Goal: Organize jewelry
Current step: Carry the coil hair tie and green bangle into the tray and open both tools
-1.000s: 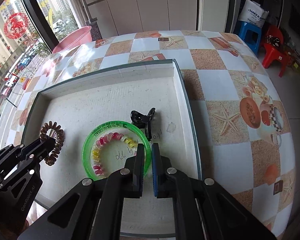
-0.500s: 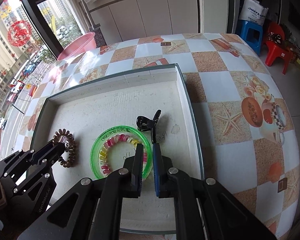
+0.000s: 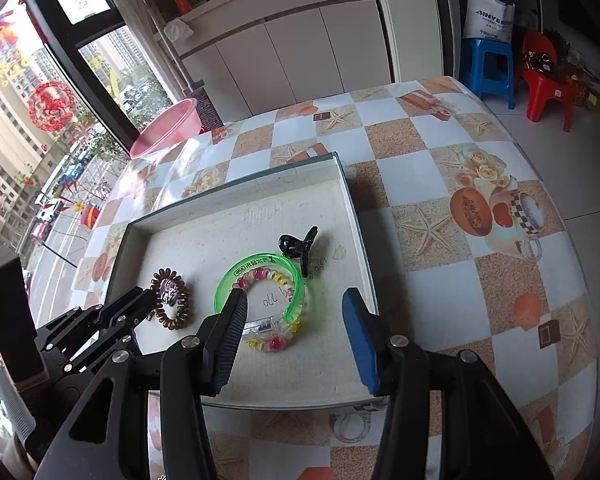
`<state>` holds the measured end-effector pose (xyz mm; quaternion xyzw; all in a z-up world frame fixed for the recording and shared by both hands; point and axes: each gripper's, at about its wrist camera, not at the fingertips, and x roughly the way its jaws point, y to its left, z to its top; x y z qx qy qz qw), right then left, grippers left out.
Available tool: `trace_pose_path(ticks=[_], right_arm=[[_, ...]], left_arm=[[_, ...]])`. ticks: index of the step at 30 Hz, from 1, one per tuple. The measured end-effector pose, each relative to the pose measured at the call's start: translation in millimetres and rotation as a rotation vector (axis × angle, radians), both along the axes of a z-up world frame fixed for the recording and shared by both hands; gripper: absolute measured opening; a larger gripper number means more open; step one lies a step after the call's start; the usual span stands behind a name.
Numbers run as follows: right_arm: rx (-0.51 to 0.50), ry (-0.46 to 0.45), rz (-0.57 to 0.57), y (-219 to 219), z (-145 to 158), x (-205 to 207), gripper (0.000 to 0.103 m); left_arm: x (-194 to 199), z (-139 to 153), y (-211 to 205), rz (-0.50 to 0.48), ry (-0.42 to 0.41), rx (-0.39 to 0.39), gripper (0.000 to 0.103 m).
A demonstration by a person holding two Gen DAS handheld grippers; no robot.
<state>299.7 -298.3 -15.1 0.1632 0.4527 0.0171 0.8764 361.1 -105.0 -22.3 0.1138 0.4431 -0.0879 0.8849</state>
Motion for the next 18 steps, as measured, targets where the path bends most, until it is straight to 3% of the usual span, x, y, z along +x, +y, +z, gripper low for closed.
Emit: trace_pose_path(ticks=[5,6,7,8,9,15,18], right_arm=[[0.007,0.014,0.003,2,-2,-9,0.053],[0.007,0.014,0.000,1,-1,-11,0.053],[0.009,0.014,-0.002,0,-1,-12,0.053],[0.011,0.015,-0.006,-1,0,-13,0.053],[0.011,0.016,-0.010,-2,1,-15,0.053],[0.015,0.013,-0.014,-4,5,-19,0.060],[0.038,0.005,-0.005,-1,6,-24,0.081]], left_arm=[[-2,5,2,0.011,-0.004,-0.016,0.025],[-3,7,4,0.014,-0.006,-0.022,0.034],[-3,9,5,0.022,-0.010,-0.024,0.084],[-5,12,8,0.046,-0.030,-0.028,0.103],[-10,17,12,0.060,-0.071,-0.041,0.103],[-19,32,22,0.070,-0.075,-0.048,0.103],[-26,35,26,0.064,-0.080,-0.047,0.103]])
